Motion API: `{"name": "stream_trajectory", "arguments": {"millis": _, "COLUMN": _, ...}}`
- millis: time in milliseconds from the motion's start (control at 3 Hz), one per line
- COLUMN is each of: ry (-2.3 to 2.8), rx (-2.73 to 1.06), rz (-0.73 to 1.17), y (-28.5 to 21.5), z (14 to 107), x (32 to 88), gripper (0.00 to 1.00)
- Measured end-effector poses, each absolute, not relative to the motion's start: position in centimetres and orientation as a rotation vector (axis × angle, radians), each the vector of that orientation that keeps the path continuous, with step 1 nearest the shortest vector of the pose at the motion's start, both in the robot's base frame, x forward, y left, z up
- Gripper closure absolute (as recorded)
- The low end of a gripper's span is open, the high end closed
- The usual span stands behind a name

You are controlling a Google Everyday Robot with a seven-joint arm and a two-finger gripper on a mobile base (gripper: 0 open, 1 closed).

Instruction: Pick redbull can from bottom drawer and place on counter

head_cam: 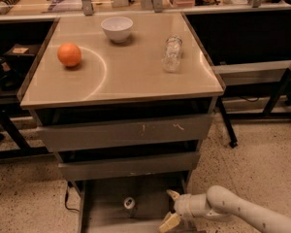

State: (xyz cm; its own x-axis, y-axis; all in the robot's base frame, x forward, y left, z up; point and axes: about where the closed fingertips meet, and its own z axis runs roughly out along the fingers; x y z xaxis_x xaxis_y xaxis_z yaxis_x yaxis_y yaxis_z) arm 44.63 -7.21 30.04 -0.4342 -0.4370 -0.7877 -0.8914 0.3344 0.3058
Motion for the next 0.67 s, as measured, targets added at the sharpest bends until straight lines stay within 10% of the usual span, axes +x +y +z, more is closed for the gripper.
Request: {"name": "stream_trajectory", "arguments": {"millis": 667, "ry": 1.984, "rx": -1.147, "rz": 1.018, "y": -6.24, "z": 29.07, "x": 44.95, "gripper": 0.00}}
